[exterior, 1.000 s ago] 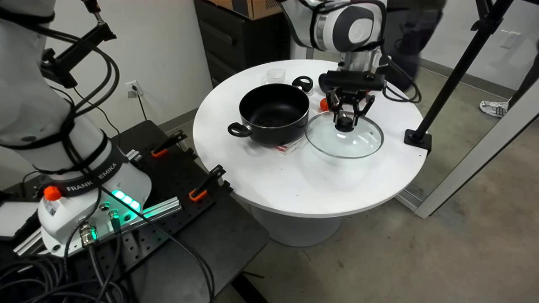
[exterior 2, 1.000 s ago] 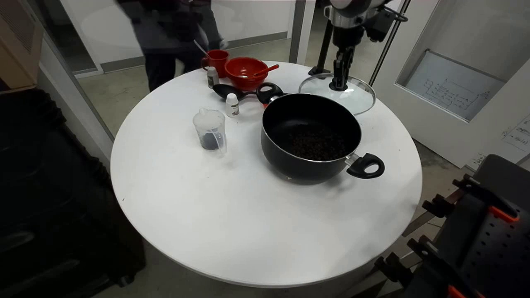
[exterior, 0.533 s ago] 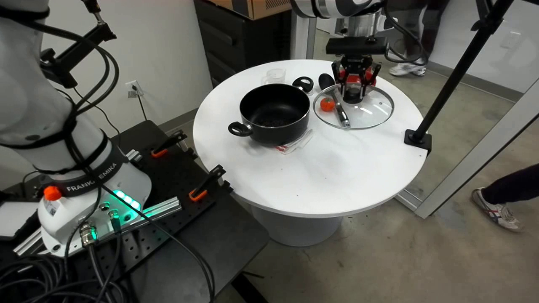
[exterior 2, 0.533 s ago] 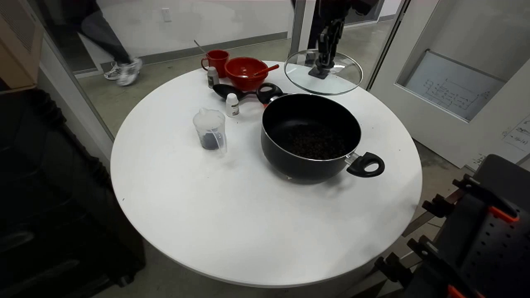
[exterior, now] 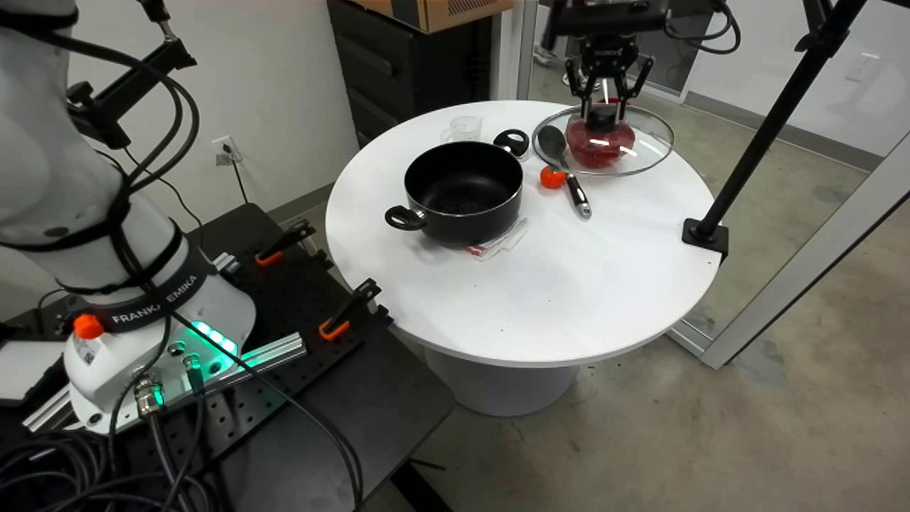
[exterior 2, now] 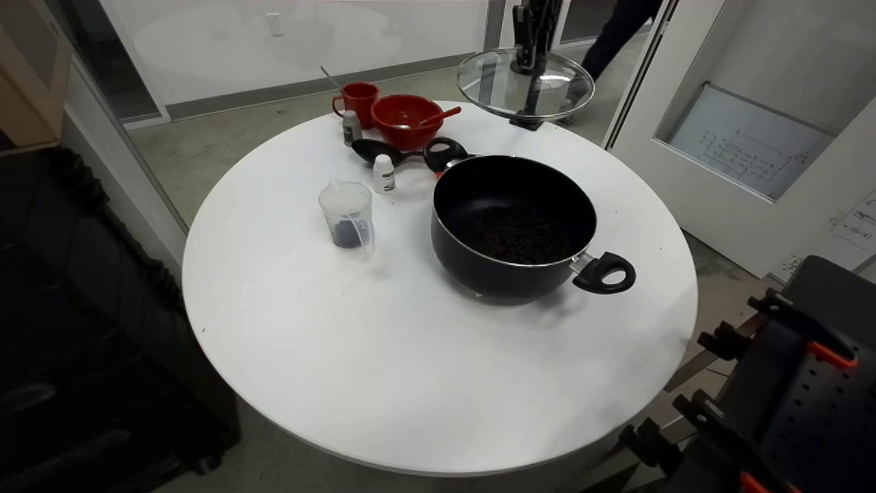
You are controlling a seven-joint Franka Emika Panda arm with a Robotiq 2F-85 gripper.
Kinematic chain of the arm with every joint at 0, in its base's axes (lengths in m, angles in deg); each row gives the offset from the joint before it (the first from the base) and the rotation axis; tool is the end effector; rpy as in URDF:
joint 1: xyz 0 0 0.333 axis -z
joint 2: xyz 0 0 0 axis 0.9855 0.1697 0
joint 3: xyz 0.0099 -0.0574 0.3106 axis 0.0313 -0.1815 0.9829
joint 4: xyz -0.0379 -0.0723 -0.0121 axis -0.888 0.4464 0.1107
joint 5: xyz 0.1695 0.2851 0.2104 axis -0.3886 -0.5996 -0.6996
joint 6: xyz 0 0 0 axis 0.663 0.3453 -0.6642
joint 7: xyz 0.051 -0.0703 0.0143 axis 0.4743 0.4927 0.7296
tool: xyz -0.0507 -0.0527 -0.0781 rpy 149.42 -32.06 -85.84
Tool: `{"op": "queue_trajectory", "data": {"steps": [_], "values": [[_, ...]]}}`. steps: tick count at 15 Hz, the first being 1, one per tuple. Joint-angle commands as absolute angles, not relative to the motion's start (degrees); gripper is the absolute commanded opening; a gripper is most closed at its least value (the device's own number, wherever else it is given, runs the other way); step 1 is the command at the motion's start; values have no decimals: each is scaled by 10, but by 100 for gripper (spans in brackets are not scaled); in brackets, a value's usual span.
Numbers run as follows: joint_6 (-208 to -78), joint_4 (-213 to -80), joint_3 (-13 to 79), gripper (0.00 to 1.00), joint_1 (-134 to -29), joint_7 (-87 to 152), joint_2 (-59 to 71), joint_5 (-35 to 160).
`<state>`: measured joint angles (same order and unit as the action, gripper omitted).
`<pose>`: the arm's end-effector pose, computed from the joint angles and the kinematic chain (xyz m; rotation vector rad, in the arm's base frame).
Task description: Pick up the lid and place it on the pot
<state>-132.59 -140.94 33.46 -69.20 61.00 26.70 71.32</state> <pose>0.6863 -0.1786 0.2797 2.9123 0.4305 -0.0990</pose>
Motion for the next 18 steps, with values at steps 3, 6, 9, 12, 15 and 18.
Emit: {"op": "queue_trajectory", "data": {"steps": [3, 6, 9, 12, 15, 18], "values": [[-1238, -1441, 366, 25, -727, 669, 177, 726], [-1226, -1492, 379, 25, -744, 697, 138, 736], [-1241, -1562, 382, 25, -756, 697, 103, 752], [-1271, -1644, 383, 25, -758, 689, 77, 759], [-1299, -1746, 384, 25, -758, 683, 22, 756], [-1317, -1820, 385, 25, -766, 674, -17, 759]]}}
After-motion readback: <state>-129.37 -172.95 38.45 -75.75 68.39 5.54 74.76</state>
